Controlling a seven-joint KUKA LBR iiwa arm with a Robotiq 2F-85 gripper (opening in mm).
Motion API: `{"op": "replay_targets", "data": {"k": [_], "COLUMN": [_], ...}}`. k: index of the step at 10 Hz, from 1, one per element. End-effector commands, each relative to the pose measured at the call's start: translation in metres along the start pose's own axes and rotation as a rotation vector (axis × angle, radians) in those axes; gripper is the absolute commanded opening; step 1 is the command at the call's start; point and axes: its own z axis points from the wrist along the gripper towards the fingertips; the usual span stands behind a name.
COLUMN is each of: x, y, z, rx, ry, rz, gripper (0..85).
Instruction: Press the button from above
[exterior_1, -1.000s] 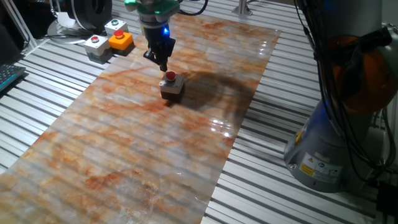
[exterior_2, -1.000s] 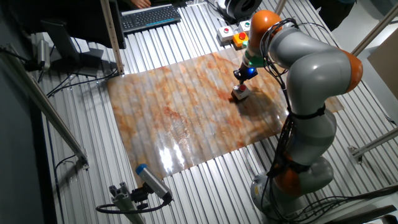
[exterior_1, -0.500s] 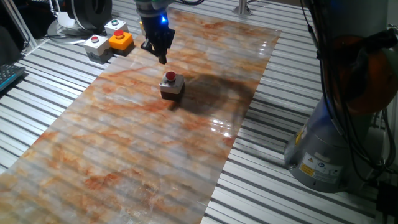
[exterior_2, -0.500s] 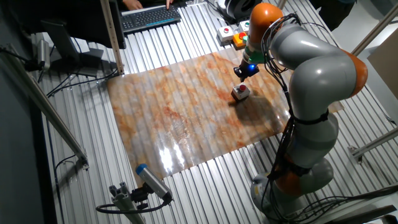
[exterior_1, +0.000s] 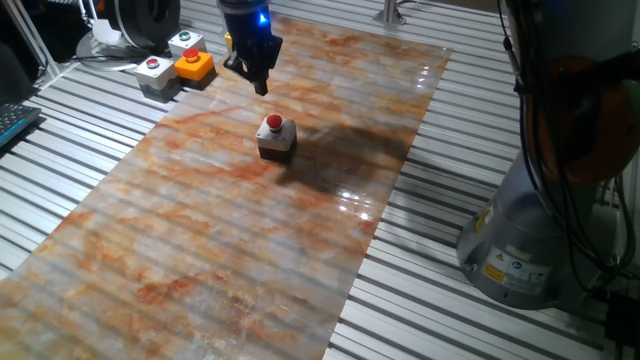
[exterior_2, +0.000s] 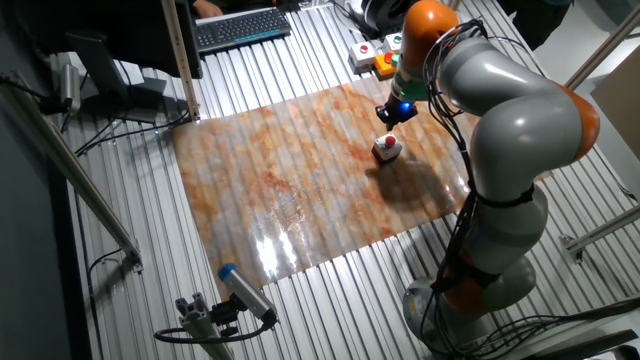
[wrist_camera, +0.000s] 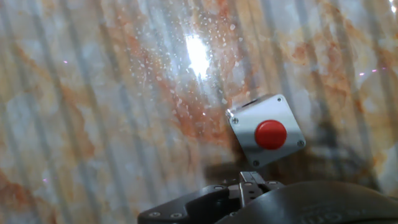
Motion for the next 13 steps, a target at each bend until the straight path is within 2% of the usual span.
{"op": "replay_targets", "data": {"k": [1, 3, 5, 6, 13], "x": [0.004, 0.009, 0.012, 0.013, 0.012], "y": [0.000, 0.002, 0.004, 0.005, 0.007], "z": [-0.003, -0.008, -0.013, -0.013, -0.013], "rx": [-0.002, -0.006, 0.003, -0.005, -0.006], "ry": [-0.002, -0.004, -0.015, -0.013, -0.010], "rz": [0.000, -0.003, -0.002, 0.000, -0.002], "gripper": [0.0, 0.0, 0.0, 0.0, 0.0]}}
